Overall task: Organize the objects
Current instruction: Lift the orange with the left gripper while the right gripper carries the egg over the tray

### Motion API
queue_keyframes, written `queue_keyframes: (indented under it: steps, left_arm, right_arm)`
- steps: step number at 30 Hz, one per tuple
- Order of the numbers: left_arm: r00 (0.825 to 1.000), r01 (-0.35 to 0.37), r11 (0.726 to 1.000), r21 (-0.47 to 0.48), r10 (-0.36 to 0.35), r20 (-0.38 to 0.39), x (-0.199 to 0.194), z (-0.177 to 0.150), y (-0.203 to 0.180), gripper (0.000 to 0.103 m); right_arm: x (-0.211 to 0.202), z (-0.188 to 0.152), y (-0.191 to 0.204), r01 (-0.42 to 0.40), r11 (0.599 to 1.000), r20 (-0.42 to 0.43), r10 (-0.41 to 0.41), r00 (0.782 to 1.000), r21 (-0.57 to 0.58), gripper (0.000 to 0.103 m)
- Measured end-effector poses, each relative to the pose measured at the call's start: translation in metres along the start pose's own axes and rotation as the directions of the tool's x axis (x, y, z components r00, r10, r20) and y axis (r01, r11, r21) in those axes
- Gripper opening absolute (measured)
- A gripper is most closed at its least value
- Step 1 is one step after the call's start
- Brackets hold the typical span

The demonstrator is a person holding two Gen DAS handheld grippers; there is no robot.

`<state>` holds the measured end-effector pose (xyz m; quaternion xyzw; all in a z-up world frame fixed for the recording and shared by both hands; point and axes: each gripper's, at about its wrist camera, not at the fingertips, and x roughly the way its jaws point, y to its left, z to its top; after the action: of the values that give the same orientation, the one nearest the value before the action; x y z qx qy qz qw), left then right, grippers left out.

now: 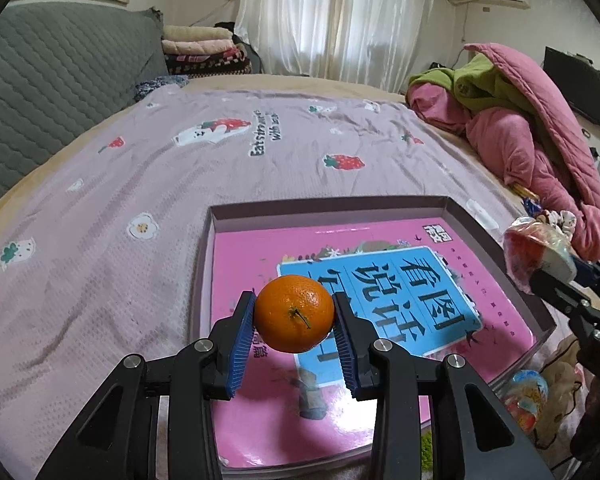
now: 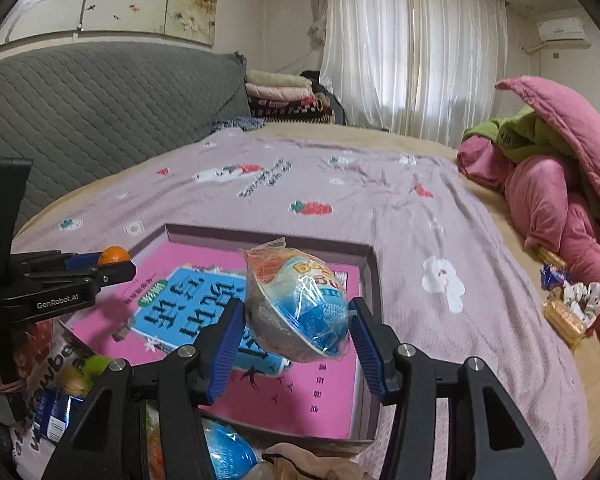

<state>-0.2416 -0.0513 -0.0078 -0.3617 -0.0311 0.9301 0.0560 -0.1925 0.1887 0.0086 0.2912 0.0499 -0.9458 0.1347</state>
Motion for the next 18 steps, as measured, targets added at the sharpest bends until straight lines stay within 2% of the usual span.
queue_keyframes:
  steps: [18]
  left_arm:
    - [0.996, -0.019, 0.999, 0.04, 0.023, -0.084, 0.022, -0.013, -0.008, 0.039]
  right_arm:
    - [0.023, -0.015, -0.002, 0.014, 1.0, -0.135, -0.012, 0.991, 0.012, 0.054]
